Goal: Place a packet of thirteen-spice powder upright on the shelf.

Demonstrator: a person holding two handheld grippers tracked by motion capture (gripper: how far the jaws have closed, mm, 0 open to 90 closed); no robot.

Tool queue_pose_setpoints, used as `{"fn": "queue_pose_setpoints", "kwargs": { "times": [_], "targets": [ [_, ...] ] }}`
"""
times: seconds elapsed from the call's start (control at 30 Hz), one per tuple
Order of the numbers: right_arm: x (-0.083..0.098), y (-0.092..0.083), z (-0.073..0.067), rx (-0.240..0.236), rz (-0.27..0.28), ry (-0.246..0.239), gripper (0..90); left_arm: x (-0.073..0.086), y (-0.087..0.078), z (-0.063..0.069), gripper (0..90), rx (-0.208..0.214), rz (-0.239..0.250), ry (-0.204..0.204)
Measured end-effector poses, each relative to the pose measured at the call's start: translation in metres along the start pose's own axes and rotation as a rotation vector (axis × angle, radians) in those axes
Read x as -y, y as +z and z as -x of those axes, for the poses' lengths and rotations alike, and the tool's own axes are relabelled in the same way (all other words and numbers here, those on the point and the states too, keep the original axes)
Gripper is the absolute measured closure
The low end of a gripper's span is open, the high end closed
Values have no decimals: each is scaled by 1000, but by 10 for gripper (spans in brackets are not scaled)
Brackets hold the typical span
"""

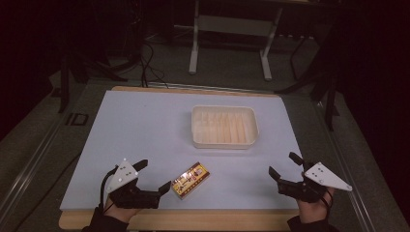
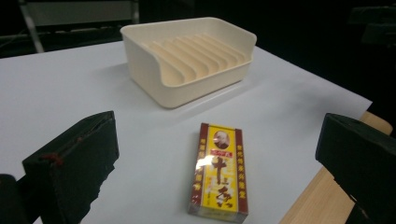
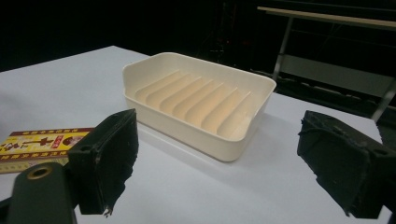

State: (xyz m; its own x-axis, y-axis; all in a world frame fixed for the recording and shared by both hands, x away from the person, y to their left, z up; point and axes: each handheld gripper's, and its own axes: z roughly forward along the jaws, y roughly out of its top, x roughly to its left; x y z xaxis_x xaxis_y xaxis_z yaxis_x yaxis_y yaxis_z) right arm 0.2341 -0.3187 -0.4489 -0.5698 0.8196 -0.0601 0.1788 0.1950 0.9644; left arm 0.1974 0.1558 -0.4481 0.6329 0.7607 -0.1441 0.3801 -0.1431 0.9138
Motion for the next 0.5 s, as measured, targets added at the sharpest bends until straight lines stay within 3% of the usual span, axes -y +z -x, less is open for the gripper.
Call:
{"fn": "queue_pose_setpoints", "kwargs": {
  "times": [0.3, 0.5],
  "targets": [
    [0, 0, -1, -10, -2, -2, 125, -17, 12, 4, 3, 25, -6, 39],
    [1, 2, -3, -21, -8, -5, 125, -20, 27, 10, 3, 23, -41, 53]
  ]
}}
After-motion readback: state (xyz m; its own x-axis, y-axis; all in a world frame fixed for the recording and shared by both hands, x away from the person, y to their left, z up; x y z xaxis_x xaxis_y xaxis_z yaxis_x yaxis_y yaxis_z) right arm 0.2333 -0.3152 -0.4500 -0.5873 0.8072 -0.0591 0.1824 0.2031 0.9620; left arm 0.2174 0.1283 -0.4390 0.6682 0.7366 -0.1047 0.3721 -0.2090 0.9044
